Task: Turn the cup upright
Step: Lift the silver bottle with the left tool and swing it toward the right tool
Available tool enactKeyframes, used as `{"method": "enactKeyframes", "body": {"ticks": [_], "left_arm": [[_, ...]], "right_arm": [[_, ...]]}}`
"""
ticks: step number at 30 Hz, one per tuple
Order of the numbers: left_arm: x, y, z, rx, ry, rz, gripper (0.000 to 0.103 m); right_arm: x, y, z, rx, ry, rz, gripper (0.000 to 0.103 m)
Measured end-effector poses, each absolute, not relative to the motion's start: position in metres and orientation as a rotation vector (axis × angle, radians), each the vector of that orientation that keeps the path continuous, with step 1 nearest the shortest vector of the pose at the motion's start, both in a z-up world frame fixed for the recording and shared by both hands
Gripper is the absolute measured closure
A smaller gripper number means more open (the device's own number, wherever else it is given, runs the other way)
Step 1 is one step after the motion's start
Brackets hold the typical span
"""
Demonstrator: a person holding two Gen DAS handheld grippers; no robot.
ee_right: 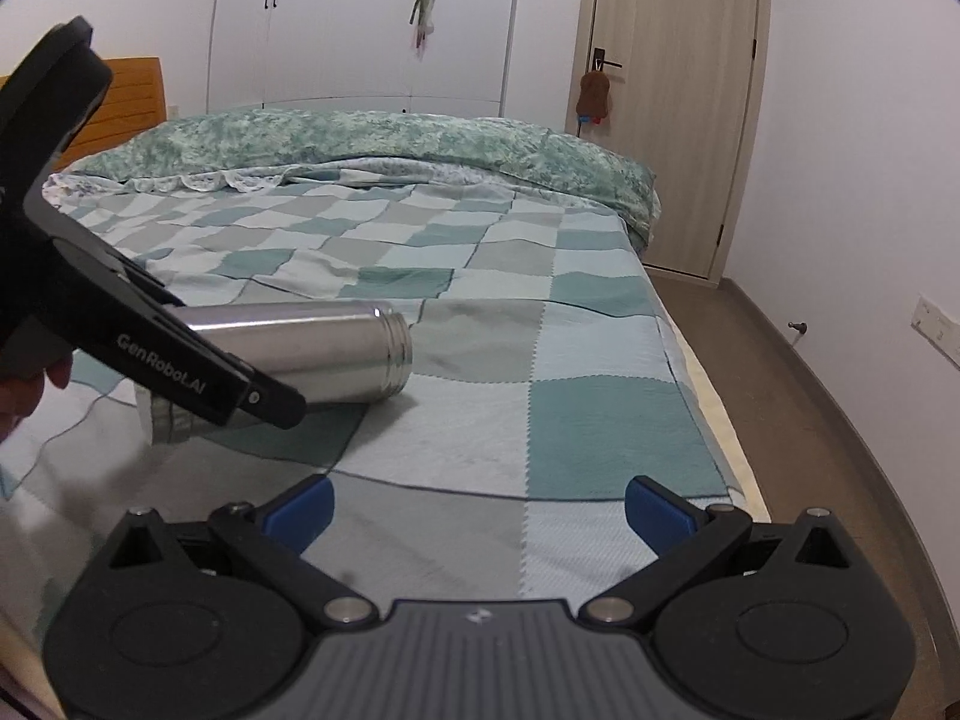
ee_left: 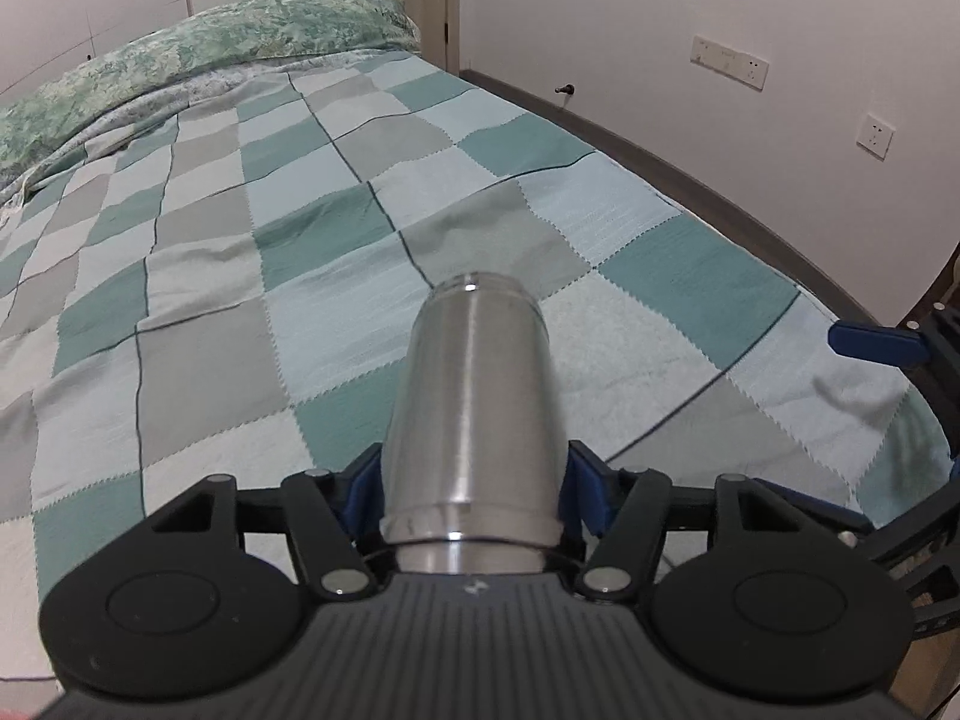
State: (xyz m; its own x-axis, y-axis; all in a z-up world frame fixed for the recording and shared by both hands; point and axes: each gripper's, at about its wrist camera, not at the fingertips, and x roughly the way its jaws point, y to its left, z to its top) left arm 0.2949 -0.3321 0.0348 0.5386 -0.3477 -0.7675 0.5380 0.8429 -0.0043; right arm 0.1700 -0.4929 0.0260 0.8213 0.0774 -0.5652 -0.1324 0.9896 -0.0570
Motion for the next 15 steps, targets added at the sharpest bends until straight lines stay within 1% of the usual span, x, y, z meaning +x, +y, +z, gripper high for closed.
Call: {"method": "enactKeyframes", "body": {"ticks": [8,15], "left_arm": [[0.291,-0.299,0.018,0.166,0.832,-0.567,0.04],[0.283,-0.262,0.022,0.102,0.831,-0.611,0.04]], "right_arm": [[0.163,-0.477,0.02,-0.088,0.641,0.075,0.0],[0.167,-0.454,0.021,-0.1,0.658,0.046,0.0]]}}
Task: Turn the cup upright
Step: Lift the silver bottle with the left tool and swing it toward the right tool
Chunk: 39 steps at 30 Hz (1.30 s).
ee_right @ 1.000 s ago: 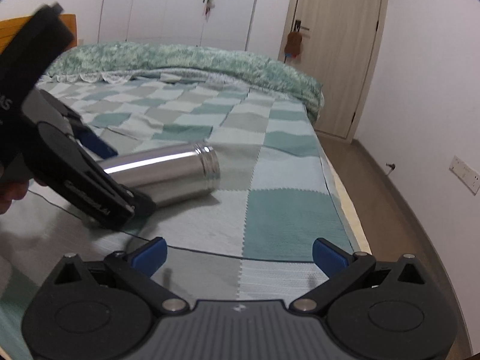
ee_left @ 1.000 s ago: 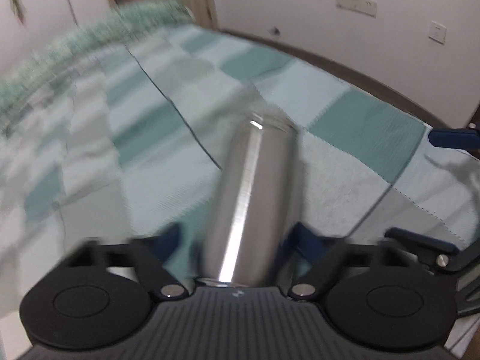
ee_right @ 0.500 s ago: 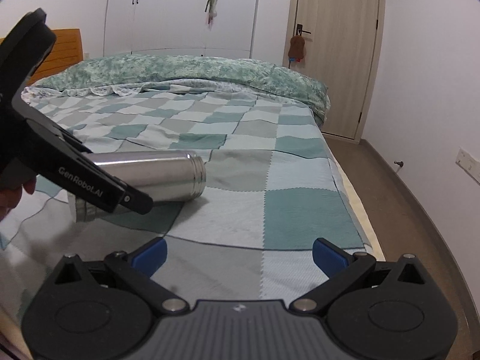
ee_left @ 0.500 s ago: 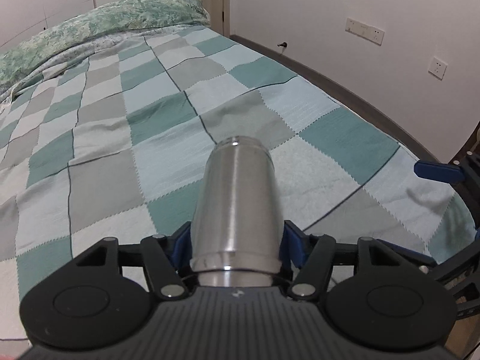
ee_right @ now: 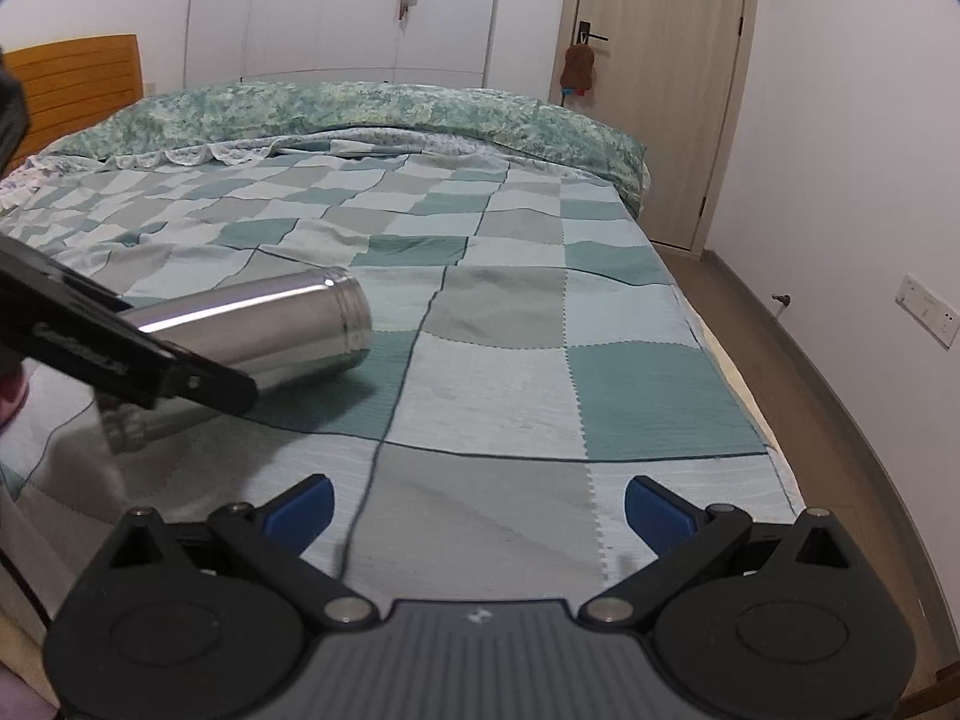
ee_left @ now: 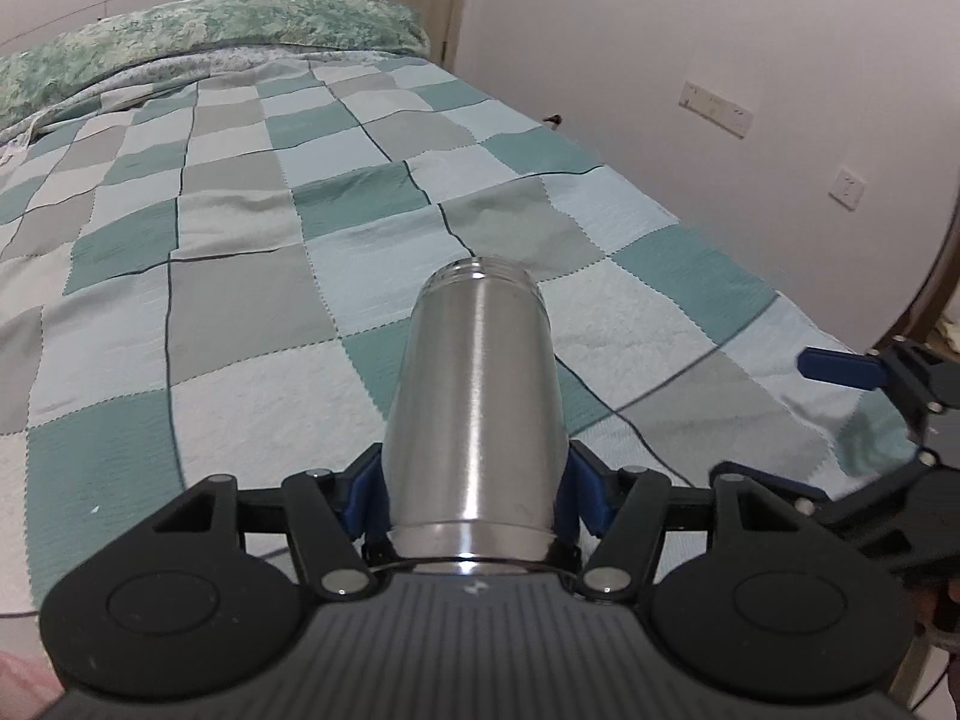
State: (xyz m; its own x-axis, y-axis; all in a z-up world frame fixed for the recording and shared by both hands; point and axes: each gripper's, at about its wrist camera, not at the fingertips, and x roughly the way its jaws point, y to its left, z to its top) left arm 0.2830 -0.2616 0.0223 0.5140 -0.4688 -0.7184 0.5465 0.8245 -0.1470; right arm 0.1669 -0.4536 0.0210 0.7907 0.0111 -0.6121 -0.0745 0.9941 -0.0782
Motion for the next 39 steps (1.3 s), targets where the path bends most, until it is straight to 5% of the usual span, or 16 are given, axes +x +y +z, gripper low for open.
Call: {"method": "enactKeyframes", "body": {"ticks": [33,37,39], "left_arm": [[0.199,-0.246,0.003,-0.192,0.936,-0.558,0.039],[0.191,-0.244,0.01,-0.155,0.917,-0.572,0.002],[0.185,-0.236,0.02,-0.131,0.872,-0.591,0.0]], "right_arm": [[0.099,-0.437,0.039,-0.012,0.671,-0.077,0.0],[0.085,-0.445,0.041,0.004,0.664,-0.098,0.0],[0.078,-0.445,0.043,0.012,0.656,-0.098,0.0]]}}
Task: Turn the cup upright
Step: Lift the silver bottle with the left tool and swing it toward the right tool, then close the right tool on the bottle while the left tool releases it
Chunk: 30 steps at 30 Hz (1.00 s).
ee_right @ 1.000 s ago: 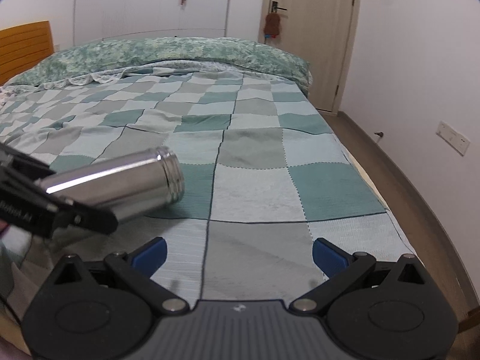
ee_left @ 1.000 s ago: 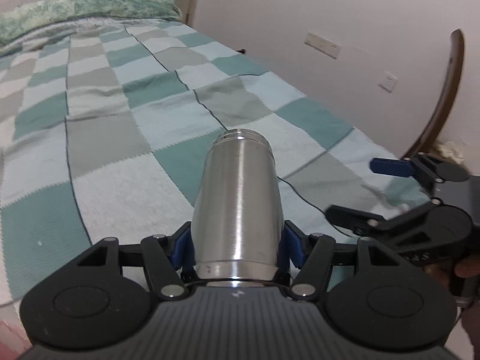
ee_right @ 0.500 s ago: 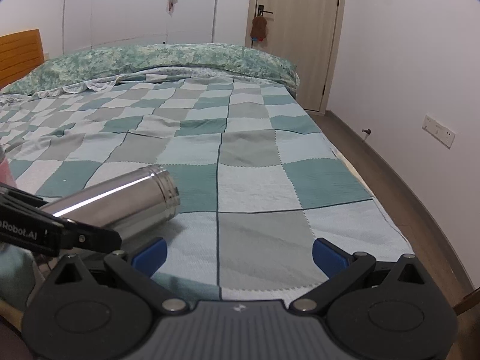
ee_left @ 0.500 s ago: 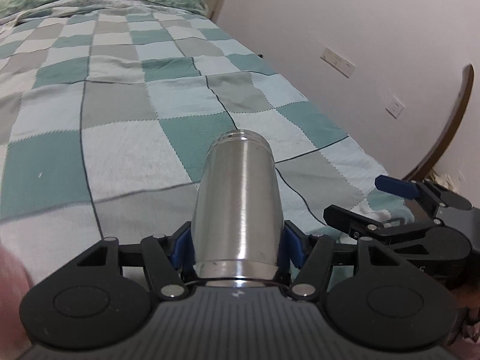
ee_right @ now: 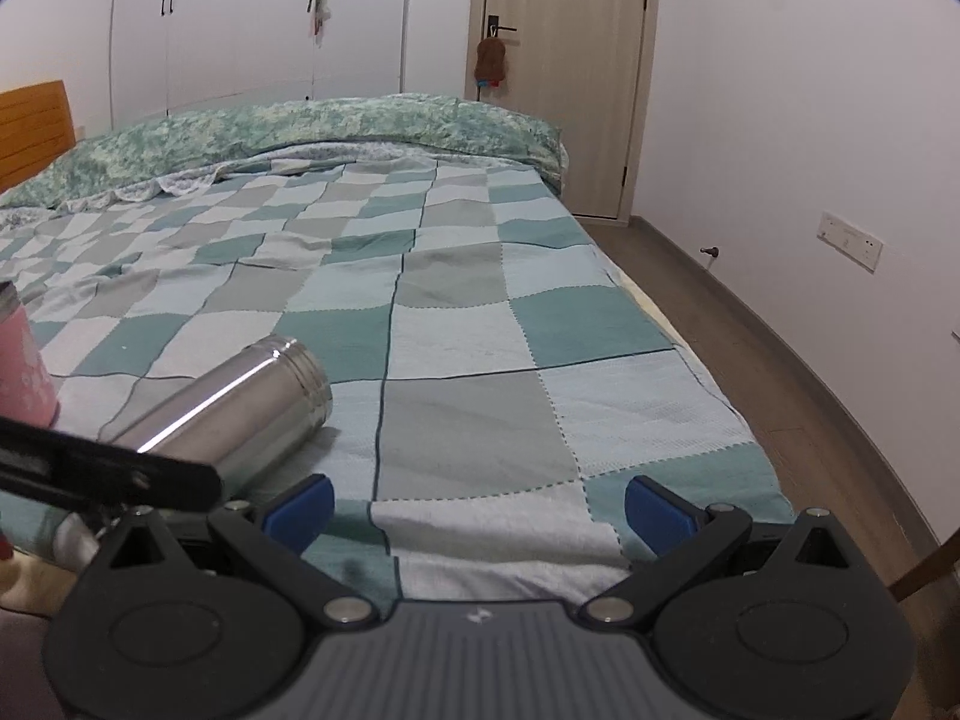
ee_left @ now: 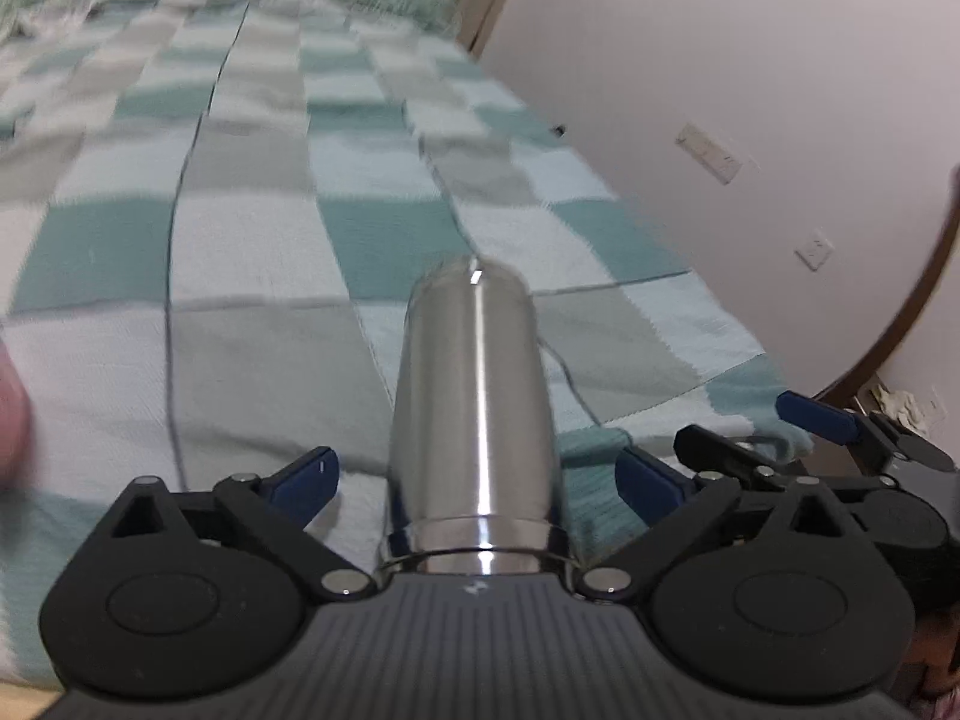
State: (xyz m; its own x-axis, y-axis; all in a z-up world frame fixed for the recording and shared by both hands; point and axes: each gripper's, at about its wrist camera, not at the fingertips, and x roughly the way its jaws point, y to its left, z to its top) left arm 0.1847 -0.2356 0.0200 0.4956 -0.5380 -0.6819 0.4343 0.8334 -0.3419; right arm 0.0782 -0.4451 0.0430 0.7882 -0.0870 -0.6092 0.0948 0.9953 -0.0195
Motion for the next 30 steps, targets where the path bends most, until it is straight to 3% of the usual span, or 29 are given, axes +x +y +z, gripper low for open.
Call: {"method": "enactKeyframes", "body": {"ticks": [11,20,30], "left_arm": [[0.169,-0.139,0.059,0.03,0.743,-0.616,0.0],[0.159,-0.096,0.047,0.113,0.727,-0.664,0.0],[0.168,-0.071,0.029,0.043,0.752,-0.665,0.0]], "right_arm": [[0.08,-0.391,0.074,0.031,0.637,0.004,0.0],[0.132,-0.331,0.074,0.062,0.767,-0.018,0.0],[0.172,-0.334,0.049,0.207,0.915,-0.111,0.0]]}}
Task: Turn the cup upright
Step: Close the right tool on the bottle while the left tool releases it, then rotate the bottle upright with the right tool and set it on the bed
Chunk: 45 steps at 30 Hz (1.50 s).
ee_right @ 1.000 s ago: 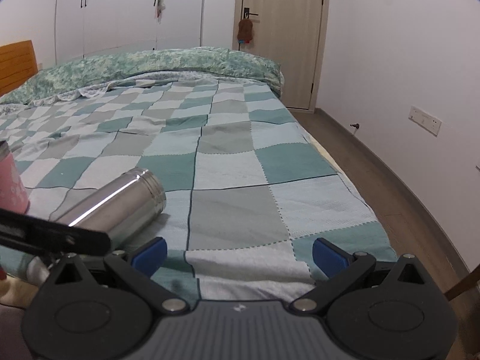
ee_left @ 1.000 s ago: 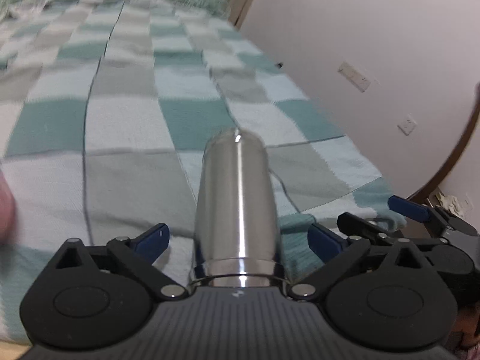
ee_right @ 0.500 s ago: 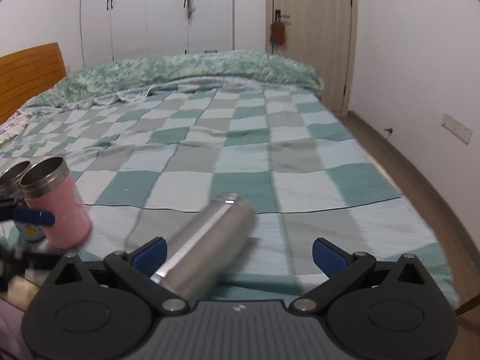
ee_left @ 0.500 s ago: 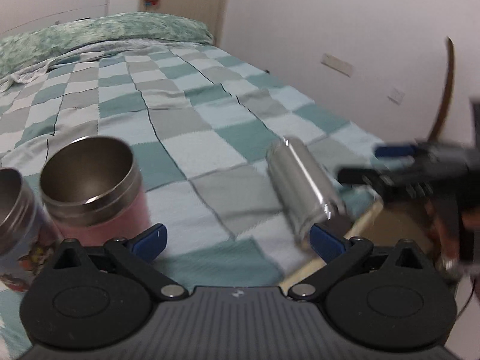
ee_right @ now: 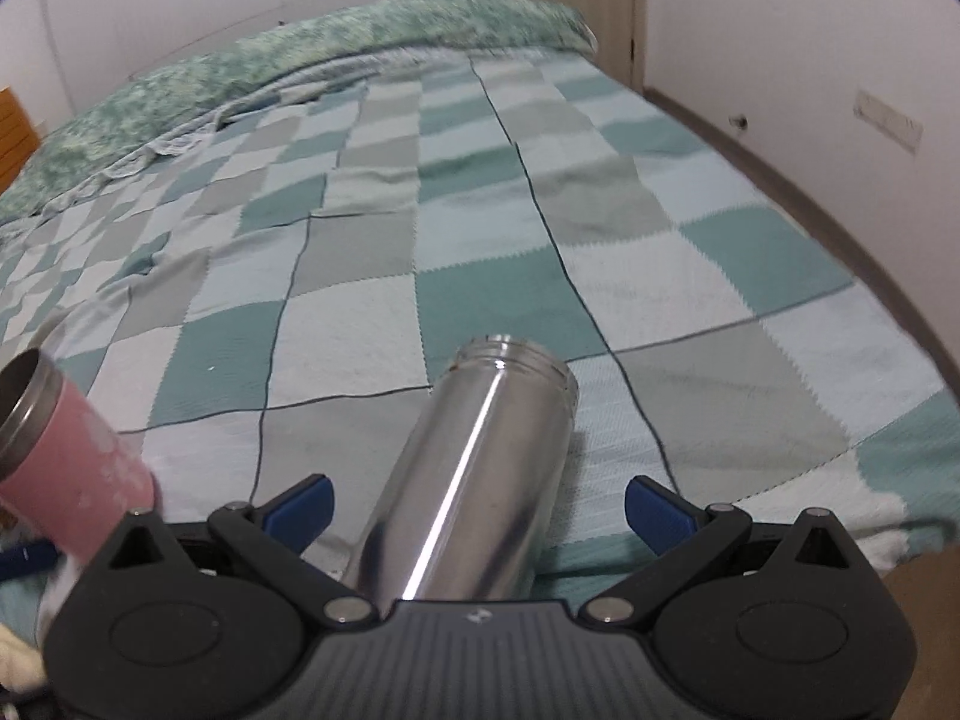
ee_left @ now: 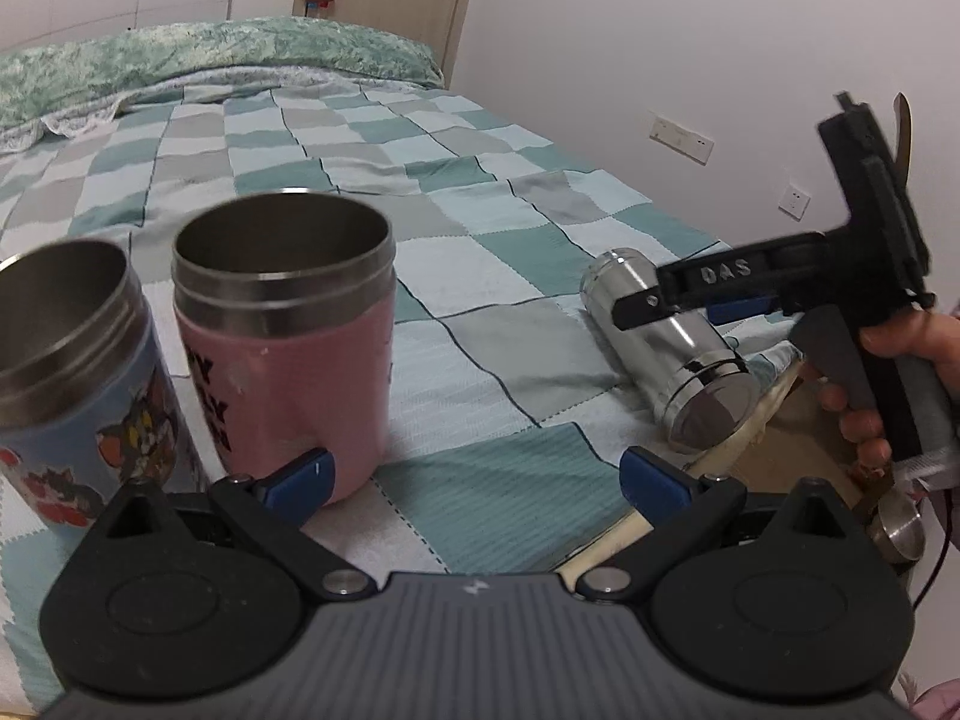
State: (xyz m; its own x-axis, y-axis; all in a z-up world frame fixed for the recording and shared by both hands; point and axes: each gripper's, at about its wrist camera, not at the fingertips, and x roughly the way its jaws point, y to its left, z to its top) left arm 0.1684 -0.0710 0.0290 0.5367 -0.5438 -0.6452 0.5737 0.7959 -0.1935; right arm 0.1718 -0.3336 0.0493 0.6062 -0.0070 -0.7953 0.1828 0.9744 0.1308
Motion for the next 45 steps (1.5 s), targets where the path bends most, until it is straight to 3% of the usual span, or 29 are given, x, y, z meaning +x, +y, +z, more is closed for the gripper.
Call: {"method": "enactKeyframes", "body": {"ticks": [6,7,9,12,29,45], "left_arm": [[0.169,-0.073,0.023,0.036,0.769,-0.674,0.0],[0.169,-0.073,0.023,0.033,0.77,-0.674,0.0],[0.168,-0.072,0.023,0.03,0.769,-0.669,0.0],[0.168,-0.07,0.023,0.021,0.77,-0.665,0.0],[0.148,-0.059,0.028,-0.089,0.756,-0.619,0.0],[0.128,-0.059,0.041,-0.059,0.71,-0.427,0.0]], "right_arm": [[0.196,-0.348,0.029,0.324,1.005,-0.141,0.002],[0.198,-0.35,0.026,0.345,1.018,-0.131,0.006],[0.201,-0.355,0.022,0.389,1.039,-0.096,0.029],[0.194,-0.36,0.027,0.443,1.009,-0.031,0.037],[0.102,-0.306,0.089,0.102,0.376,0.226,0.04],[0.114,-0.272,0.036,0.017,0.363,0.262,0.041]]}}
